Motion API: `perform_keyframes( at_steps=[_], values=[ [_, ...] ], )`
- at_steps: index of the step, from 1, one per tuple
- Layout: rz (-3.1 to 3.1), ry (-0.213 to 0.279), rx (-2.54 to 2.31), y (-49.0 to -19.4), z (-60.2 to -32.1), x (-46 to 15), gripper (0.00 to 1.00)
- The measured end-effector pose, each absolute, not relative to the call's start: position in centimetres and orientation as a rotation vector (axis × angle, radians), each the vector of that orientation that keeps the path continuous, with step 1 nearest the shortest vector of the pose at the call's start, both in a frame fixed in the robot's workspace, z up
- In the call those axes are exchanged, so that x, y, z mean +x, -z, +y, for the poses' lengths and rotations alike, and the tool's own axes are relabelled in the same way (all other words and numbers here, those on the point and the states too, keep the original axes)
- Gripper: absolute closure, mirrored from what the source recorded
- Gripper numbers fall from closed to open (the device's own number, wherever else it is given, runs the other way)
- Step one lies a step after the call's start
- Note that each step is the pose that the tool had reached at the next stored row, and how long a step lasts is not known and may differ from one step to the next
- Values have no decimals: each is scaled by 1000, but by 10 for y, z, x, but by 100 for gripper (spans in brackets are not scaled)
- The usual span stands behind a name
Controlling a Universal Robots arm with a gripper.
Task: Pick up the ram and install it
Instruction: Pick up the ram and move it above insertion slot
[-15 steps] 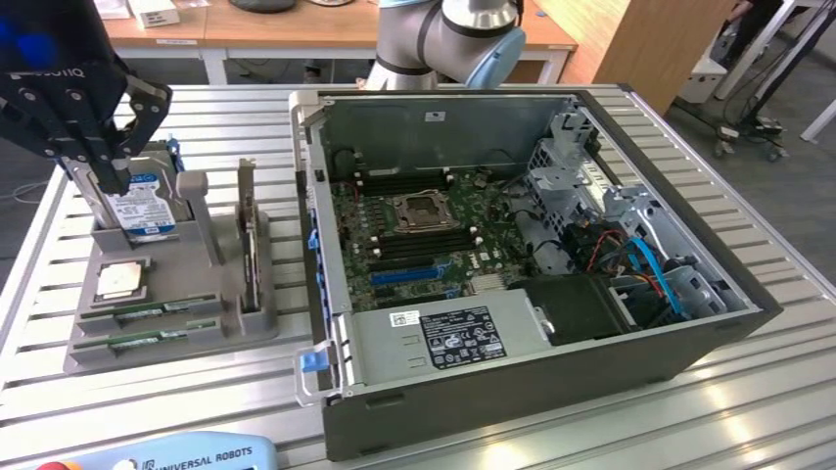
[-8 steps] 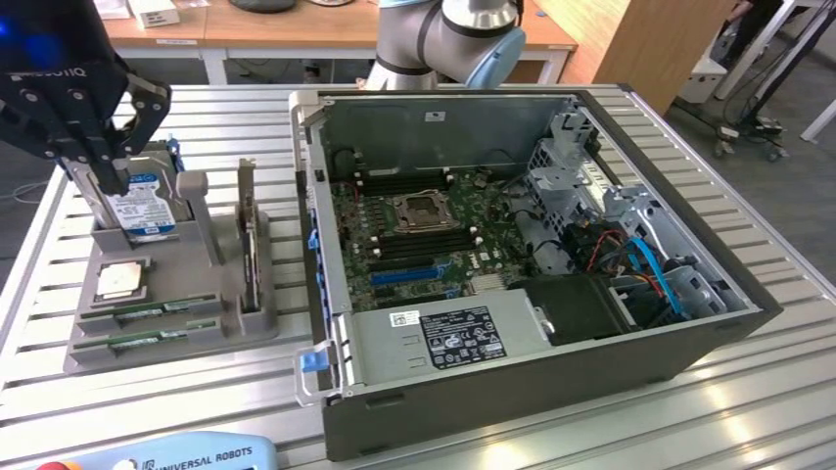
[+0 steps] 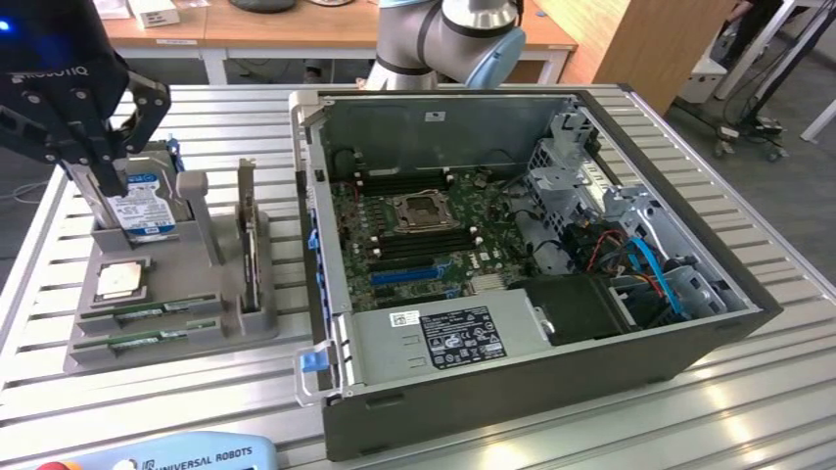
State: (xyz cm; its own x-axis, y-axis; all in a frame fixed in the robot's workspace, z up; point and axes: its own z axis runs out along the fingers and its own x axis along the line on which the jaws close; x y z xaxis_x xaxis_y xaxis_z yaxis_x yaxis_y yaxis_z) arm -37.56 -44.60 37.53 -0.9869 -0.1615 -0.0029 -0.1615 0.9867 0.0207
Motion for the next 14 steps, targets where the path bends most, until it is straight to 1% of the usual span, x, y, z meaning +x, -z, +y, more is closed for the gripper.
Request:
perform_keyframes(
  at_steps=[14],
  values=[
    [3087,19,-603,-375,-446,-376,90]
  ],
)
